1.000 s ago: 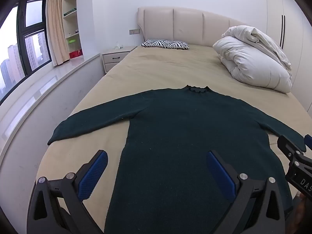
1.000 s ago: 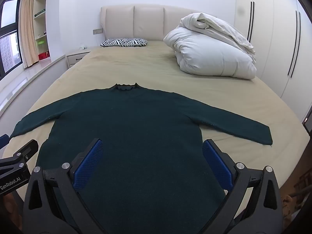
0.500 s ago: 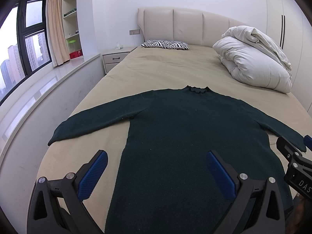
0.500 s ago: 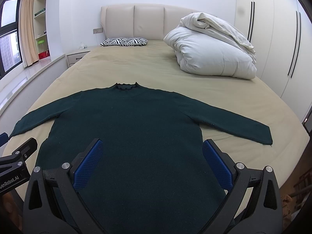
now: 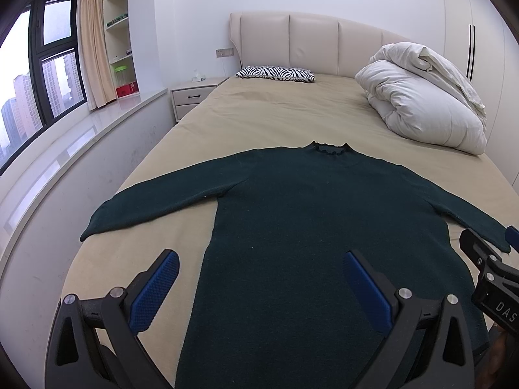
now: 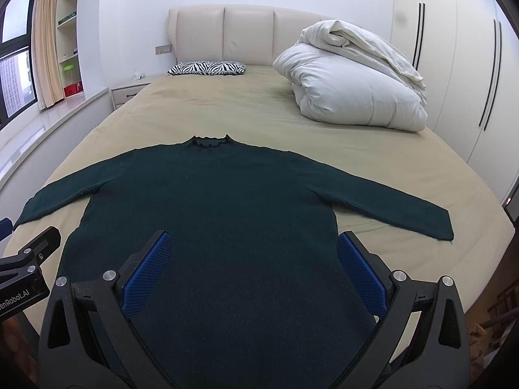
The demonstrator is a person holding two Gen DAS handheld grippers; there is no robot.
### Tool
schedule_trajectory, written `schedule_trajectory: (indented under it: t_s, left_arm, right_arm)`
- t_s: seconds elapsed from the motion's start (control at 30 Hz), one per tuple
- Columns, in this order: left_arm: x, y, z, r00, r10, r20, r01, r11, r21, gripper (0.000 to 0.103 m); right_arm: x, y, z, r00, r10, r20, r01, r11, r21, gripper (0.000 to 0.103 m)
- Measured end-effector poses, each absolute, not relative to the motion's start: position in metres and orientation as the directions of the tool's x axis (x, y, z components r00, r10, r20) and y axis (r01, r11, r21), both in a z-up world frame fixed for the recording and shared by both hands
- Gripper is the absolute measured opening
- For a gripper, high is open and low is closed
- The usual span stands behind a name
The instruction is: Fold small clothes
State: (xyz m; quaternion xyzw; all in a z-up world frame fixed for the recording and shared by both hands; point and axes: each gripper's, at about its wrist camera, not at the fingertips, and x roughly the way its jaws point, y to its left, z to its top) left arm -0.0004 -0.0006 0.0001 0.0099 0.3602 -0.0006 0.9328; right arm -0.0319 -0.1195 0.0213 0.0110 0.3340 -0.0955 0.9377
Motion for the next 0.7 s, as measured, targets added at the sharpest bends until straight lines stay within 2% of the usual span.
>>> schedule_trajectory:
  t_s: [0.7]
  left_arm:
    - [0.0001, -0.0005, 0.0011, 0.74, 0.006, -0.672, 0.009, 1.0, 0.018, 0.103]
  right_arm:
    - [-0.0321, -0.1183, 0.0188, 0.756, -0.173, -0.631, 0.186, 0.981, -0.046, 0.103]
